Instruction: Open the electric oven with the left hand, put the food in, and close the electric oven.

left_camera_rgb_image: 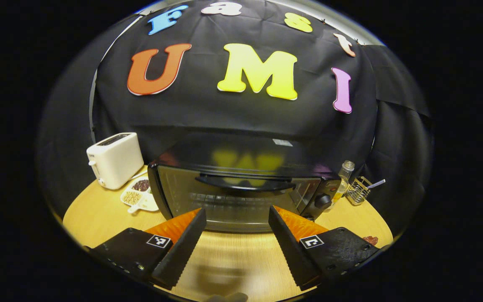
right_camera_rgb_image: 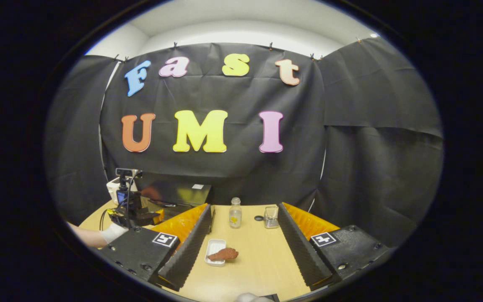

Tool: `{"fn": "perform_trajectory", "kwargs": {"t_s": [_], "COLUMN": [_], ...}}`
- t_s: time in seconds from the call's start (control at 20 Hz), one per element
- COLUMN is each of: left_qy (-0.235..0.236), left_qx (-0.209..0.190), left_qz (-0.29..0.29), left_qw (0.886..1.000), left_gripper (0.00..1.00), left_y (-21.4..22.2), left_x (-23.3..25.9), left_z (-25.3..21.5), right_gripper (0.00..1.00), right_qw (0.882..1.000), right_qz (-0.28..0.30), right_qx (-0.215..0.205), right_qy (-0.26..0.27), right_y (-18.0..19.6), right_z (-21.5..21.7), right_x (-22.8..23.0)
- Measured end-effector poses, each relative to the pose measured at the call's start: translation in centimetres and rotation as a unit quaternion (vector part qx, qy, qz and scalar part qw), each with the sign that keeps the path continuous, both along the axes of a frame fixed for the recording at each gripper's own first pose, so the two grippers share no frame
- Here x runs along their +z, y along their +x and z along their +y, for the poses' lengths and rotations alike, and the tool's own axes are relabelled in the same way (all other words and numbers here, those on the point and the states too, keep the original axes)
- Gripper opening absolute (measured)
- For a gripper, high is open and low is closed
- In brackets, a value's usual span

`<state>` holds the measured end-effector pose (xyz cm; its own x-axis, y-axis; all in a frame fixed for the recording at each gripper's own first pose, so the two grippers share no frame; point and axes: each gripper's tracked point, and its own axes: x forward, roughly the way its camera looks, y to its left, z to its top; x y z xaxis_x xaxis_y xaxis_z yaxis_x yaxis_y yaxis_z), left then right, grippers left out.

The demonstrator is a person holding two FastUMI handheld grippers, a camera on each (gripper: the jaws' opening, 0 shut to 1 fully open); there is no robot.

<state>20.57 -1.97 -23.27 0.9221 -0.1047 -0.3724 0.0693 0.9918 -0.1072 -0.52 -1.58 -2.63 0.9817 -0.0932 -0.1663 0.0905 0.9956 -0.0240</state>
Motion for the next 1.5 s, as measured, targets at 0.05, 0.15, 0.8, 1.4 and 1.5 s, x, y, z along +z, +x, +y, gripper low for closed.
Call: {"fn": "perform_trajectory", "kwargs": {"t_s": [0.05, 0.15, 0.8, 1.4, 1.5], "left_qy": [0.008, 0.013, 0.056, 0.060, 0.061], "left_qx": [-0.004, -0.009, -0.008, -0.012, -0.009], "left_qz": [-0.010, -0.018, -0.011, 0.013, 0.026], "left_qw": [1.000, 1.000, 0.998, 0.998, 0.998], "left_gripper": [0.96, 0.95, 0.96, 0.96, 0.96], "left_y": [0.4, 1.5, 4.8, -0.6, -1.9], "left_x": [0.8, 1.7, 1.5, 0.3, -0.4], "left_z": [-0.3, -0.8, -0.9, -1.1, -1.0], "right_gripper": [1.00, 1.00, 1.00, 1.00, 0.97], "right_qw": [1.000, 1.000, 1.000, 1.000, 0.999], "right_qz": [0.000, 0.000, 0.013, 0.020, 0.030], "right_qx": [0.002, 0.006, -0.007, 0.008, 0.010], "right_qy": [0.001, 0.000, 0.006, 0.012, 0.019], "right_y": [0.0, 0.0, -0.5, -2.6, -3.2], "right_z": [0.1, 0.3, -1.2, -0.5, -0.4], "right_x": [0.0, 0.0, -0.9, -2.4, -3.3]}}
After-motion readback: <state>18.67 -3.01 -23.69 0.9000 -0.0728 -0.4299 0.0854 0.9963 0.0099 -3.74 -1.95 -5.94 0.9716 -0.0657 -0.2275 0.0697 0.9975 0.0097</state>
